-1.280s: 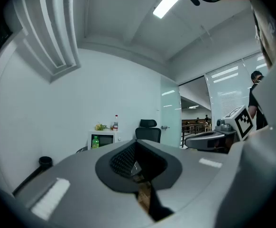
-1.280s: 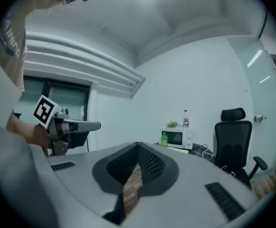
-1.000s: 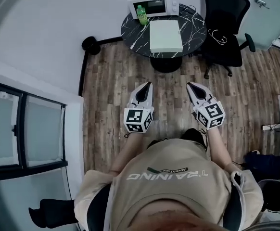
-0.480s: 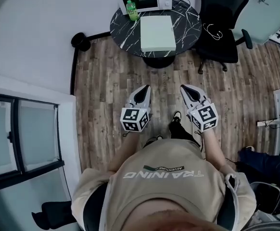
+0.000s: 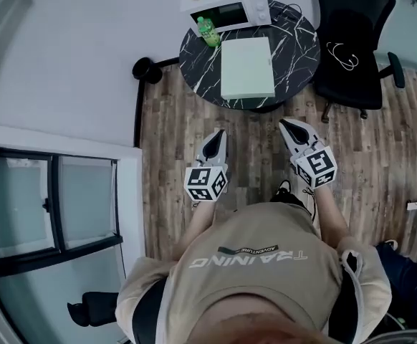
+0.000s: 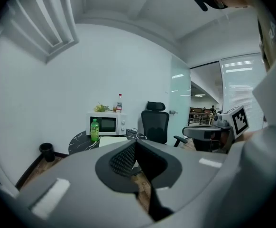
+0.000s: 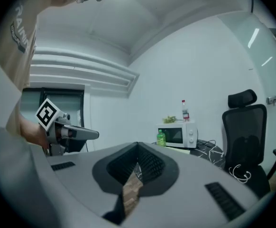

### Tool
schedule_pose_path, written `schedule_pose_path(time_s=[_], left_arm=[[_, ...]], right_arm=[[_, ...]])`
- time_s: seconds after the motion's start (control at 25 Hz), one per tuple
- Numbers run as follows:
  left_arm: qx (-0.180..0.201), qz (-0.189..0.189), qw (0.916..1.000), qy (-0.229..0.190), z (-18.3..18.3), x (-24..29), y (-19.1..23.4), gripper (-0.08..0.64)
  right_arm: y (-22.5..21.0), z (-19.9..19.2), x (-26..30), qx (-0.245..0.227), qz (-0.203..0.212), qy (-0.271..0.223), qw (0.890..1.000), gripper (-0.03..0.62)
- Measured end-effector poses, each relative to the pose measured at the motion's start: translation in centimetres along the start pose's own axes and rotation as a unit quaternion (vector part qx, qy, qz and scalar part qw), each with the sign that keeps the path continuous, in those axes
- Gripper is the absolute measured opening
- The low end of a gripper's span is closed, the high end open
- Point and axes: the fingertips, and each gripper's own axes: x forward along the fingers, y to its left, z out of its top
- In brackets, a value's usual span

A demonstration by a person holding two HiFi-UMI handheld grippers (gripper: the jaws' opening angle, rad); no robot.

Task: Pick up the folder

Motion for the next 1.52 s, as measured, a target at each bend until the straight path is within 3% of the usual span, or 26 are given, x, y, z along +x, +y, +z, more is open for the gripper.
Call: schedule_pose_path(time_s=[0.2,0.44,0.6,0.76,0.96,1.16,1.32,1.52], left_arm=[[-0.011,0.026,0.9994,0.020,0.2,4.1,0.9,0.008],[-0.035,0.030,0.9980,0.043,-0.5,7.1,2.0,0.008],[-0.045,0.019,0.9980,0.040,-0.6,9.6,3.5,0.008],[-0.038,0.005,0.9990,0.022,0.4,11.4,5.4,0.008],[0.015,-0.023,0.9996,0.007,3.2,14.0,9.8,0.008],[0.023,-0.054,0.9982,-0.008,6.8,18.0,15.2,0.008],[0.018,-0.108,0.9940,0.011,6.3,21.5,17.5,0.008],[0.008,-0.152,0.9872,0.046,3.7,25.4,19.4,0.008]], right_arm=[[-6.3,-1.3,3.1,-0.019,0.016,0.021,0.999,0.008],[-7.9,-3.2,5.0,0.073,0.033,0.008,0.997,0.008],[-8.5,-3.4,7.3,0.017,0.031,0.029,0.999,0.008],[-8.6,-2.4,9.4,0.033,0.032,0.025,0.999,0.008],[-9.9,1.0,11.8,0.037,-0.024,0.014,0.999,0.008],[-11.4,2.9,15.6,0.035,-0.079,0.015,0.996,0.008],[-12.2,3.1,19.4,0.059,-0.115,0.015,0.992,0.008],[-12.3,0.2,22.3,0.077,-0.154,0.065,0.983,0.009]])
